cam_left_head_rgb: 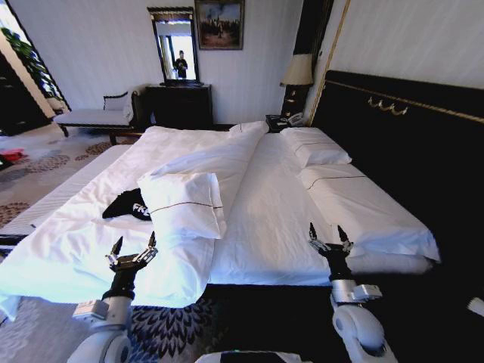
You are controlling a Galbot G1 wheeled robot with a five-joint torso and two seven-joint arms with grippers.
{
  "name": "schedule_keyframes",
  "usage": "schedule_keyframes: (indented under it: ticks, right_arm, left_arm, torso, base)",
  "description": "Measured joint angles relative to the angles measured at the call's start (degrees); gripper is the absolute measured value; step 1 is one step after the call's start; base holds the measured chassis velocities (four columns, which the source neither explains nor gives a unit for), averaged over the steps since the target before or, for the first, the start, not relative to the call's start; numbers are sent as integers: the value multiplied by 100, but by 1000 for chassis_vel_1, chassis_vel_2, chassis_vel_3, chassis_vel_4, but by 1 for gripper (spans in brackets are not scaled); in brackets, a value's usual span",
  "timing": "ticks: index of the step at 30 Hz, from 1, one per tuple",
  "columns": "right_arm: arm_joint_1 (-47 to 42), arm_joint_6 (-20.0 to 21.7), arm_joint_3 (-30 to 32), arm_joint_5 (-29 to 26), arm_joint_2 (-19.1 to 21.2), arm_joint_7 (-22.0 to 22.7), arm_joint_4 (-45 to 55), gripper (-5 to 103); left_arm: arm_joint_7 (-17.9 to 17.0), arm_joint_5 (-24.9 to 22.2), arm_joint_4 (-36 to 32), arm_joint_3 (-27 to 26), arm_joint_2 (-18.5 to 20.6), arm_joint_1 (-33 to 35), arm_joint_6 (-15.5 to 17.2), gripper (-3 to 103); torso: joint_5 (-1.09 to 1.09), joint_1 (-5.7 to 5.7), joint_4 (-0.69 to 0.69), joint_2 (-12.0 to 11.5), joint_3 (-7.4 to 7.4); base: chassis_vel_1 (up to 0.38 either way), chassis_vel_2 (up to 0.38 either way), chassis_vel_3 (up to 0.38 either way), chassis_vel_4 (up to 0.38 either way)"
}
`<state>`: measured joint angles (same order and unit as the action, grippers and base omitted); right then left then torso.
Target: Fold the clothes on the bed.
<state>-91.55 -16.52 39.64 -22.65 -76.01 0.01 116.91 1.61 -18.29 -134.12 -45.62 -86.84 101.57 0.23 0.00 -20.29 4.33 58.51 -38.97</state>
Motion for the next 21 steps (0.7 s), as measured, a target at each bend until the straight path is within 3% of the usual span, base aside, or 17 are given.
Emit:
schedule_keyframes:
  ticks: [21]
  right_arm:
    - [102,-36,-71,143,-82,-136,-212,100]
  left_arm:
    - [-11,0,173,17,55,-99,-30,100]
  torso:
    - [0,-1,-1,0,-1]
  base:
    - [0,0,0,0]
